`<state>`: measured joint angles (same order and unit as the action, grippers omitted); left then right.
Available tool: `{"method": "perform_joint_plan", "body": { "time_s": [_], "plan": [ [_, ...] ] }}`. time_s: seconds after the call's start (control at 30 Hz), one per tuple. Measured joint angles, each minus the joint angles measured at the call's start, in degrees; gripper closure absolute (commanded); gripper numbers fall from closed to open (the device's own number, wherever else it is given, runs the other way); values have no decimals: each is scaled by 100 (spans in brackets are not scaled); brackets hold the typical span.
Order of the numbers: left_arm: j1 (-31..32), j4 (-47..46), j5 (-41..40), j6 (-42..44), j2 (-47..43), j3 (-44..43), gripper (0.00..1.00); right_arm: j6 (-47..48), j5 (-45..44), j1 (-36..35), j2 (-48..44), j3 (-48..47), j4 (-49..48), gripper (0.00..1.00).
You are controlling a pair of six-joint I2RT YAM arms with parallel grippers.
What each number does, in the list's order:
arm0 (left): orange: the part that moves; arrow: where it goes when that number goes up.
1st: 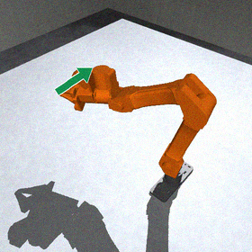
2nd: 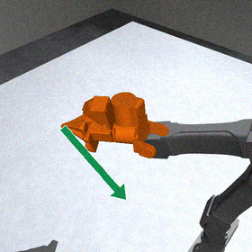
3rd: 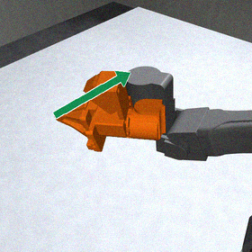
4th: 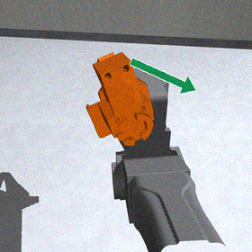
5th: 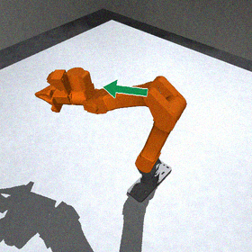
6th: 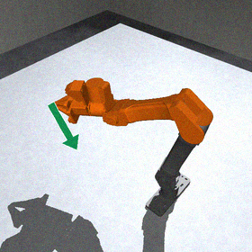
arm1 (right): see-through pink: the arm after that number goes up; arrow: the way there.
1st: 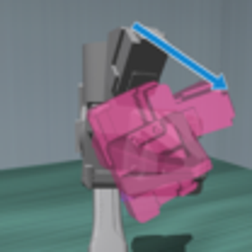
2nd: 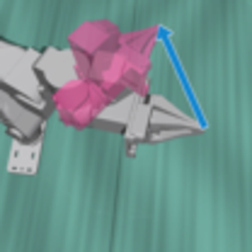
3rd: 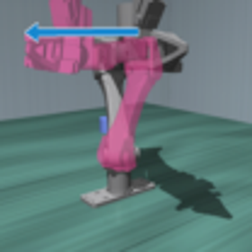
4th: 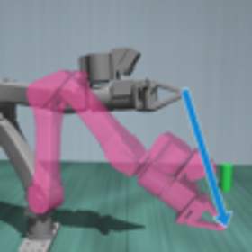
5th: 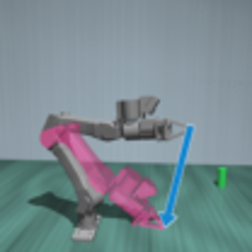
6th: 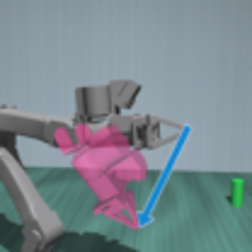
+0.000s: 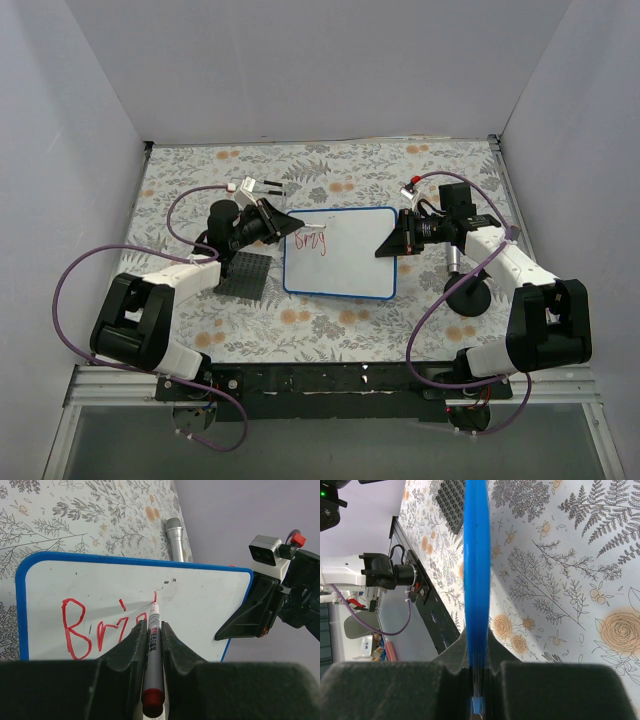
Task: Write a sentence on the whiteboard
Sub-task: Write with the whiteboard marker without the cap on the whiteboard.
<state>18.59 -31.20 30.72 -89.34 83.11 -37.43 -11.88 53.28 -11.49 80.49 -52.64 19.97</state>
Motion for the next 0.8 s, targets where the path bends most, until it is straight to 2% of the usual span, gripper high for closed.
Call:
{"method": "perform_joint_plan", "body": {
  "time_s": [0.8],
  "plan": [
    [68,249,361,35,-444,660,100,-13,2,0,0,4,-2,99]
  ]
}}
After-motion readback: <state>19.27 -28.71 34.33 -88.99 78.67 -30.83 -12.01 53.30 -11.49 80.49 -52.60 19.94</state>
